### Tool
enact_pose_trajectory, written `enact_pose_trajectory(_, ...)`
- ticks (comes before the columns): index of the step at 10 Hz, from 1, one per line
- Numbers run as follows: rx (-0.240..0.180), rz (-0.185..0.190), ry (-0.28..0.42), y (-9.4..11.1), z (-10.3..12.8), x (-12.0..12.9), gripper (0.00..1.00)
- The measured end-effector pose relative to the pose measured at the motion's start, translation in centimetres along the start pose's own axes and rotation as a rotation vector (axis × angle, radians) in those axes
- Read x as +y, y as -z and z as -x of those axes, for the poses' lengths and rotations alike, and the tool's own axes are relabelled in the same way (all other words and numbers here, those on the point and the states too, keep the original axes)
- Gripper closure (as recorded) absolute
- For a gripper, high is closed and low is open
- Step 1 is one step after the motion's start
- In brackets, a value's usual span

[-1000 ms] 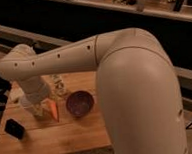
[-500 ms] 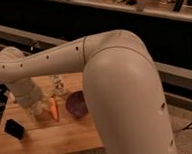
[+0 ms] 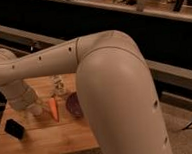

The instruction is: Knock the eraser over

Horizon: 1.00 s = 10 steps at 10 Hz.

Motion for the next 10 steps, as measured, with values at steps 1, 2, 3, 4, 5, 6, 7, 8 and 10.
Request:
enact_pose_trajectory(1, 0.0, -0.005, -0.004, 0.1, 0.0, -0.2, 0.35)
enact_pose_trajectory(2, -0.008, -0.012, -0.033, 0.4, 0.1, -1.0, 0.35)
enact_pose_trajectory(3, -0.03, -0.023, -0.106, 1.1, -0.1, -3.6, 0.35)
enact_pose_trajectory(4, -0.048, -0.03, -0.171, 1.8, -0.7, -5.8, 0.35)
enact_pose_trajectory(5, -0.064, -0.045, -0.246, 2.5, -1.8, -8.6, 0.35)
enact_pose_trajectory(6, -0.084, -0.052, -0.301, 3.1, -2.6, -10.5, 0.35)
enact_pose_trajectory(7, -0.089, -0.053, -0.316, 3.1, -2.9, -11.0, 0.35)
enact_pose_trajectory(8, -0.085, -0.062, -0.301, 2.7, -3.1, -10.7, 0.35)
enact_pose_trajectory(10, -0.064, -0.066, -0.221, 1.3, -2.7, -8.6, 0.35)
